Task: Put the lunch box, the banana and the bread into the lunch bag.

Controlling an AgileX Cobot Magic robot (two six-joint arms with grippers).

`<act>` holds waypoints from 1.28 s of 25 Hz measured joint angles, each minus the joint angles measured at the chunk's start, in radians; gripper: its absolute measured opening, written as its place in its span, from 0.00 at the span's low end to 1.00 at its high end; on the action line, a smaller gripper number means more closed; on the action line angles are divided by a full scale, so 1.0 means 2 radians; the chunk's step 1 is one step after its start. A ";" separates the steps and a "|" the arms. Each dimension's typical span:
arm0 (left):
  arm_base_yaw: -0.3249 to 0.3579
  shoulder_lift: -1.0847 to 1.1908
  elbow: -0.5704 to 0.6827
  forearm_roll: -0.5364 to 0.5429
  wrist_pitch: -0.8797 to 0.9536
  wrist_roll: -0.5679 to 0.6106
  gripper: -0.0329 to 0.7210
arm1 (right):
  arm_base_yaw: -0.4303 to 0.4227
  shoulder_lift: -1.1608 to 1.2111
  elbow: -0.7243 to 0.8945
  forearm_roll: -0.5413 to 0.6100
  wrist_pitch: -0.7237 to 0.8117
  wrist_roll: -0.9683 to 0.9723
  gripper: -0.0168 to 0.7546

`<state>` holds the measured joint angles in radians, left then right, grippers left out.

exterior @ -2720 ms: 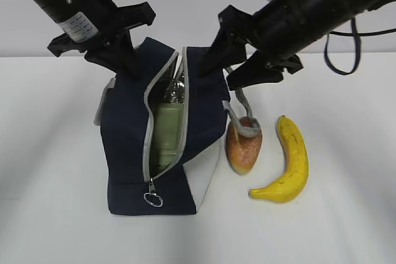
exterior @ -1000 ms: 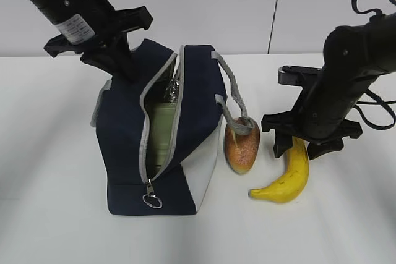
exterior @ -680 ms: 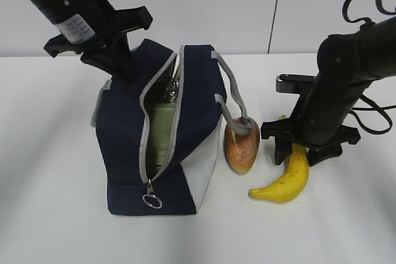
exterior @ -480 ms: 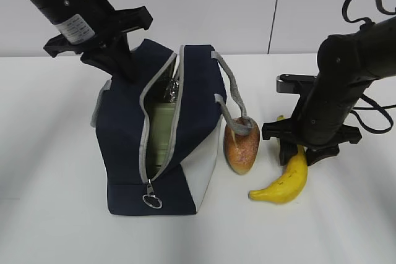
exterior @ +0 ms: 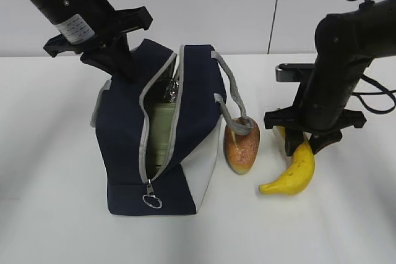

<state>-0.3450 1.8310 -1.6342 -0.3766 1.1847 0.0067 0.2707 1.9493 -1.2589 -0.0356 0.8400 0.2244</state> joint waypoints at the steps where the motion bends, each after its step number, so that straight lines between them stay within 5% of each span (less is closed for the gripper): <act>1: 0.000 0.000 0.000 0.000 0.000 0.000 0.04 | 0.000 -0.004 -0.009 -0.001 0.009 0.000 0.42; 9: 0.000 0.000 0.000 0.009 0.001 0.000 0.04 | 0.000 -0.130 -0.033 0.036 0.017 -0.034 0.42; 20: 0.000 0.000 0.000 0.010 0.001 0.000 0.04 | 0.000 -0.153 -0.033 0.459 0.033 -0.338 0.42; 27: 0.000 0.000 0.000 0.010 0.001 0.000 0.04 | 0.001 -0.071 -0.033 0.608 0.044 -0.413 0.41; 32: 0.000 0.000 0.000 0.010 0.001 0.000 0.04 | 0.001 -0.032 -0.033 0.663 0.045 -0.427 0.41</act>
<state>-0.3450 1.8310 -1.6342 -0.3559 1.1868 0.0067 0.2725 1.8851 -1.3252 1.2898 0.9309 -0.6306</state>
